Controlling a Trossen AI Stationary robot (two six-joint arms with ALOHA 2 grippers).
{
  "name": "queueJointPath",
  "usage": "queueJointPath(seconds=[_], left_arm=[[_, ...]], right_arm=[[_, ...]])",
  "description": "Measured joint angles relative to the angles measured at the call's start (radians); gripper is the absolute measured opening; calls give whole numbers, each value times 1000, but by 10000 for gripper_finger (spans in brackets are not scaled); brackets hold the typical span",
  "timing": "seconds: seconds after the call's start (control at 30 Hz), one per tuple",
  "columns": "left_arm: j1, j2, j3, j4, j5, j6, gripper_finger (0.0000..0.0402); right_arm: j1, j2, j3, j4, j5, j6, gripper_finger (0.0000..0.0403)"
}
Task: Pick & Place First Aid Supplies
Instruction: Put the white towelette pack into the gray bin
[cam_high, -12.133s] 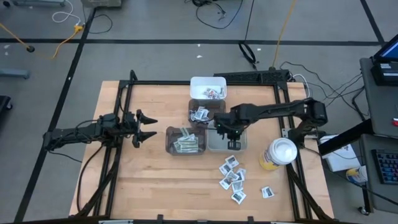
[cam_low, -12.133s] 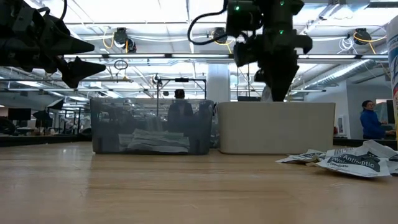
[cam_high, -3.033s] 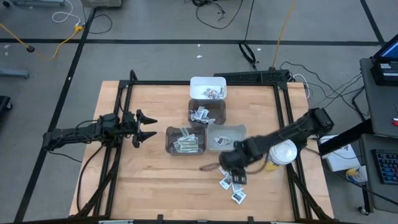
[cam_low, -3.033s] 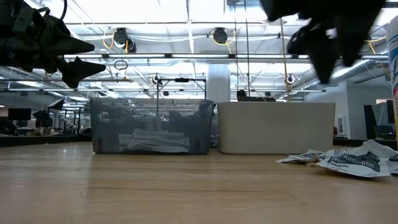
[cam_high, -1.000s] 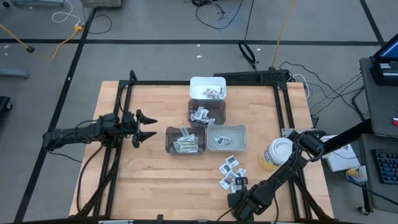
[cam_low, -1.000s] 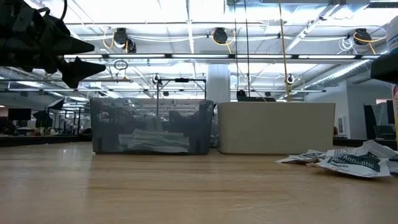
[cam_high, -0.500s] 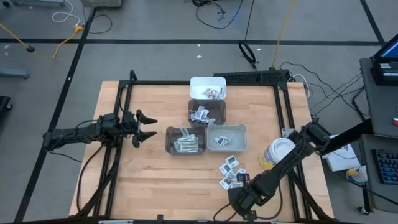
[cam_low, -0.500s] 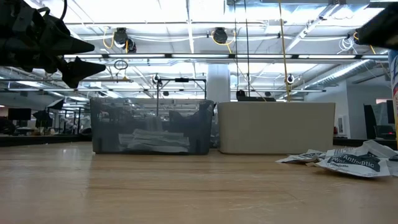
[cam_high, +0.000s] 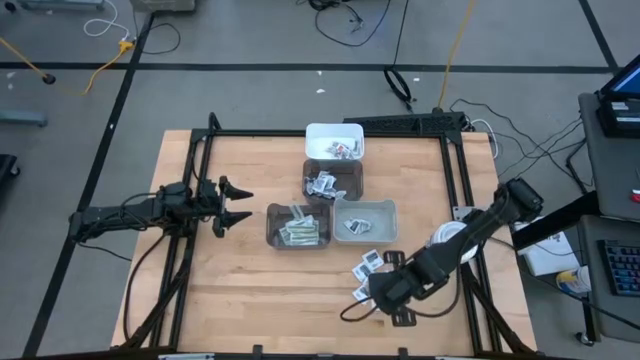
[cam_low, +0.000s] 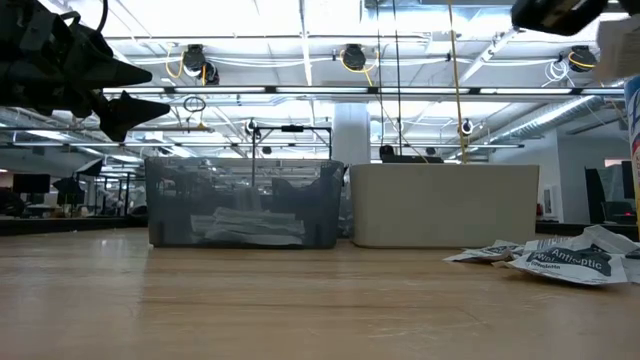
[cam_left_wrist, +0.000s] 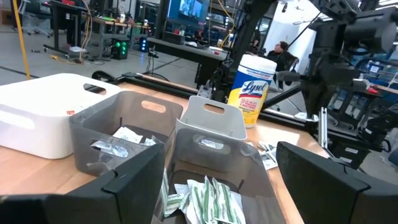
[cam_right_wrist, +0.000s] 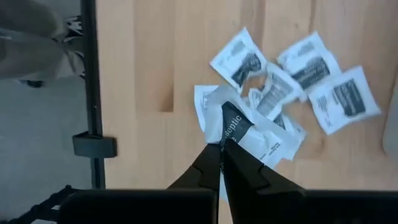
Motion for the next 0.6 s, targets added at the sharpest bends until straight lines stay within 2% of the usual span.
queueJointPath(seconds=[0.17, 0.6], left_arm=[[0, 0, 0, 0, 0, 0, 310], [0, 0, 0, 0, 0, 0, 310]], right_arm=[[-73, -3, 2, -10, -14, -77, 1], [-402, -3, 2, -34, -26, -266, 0]])
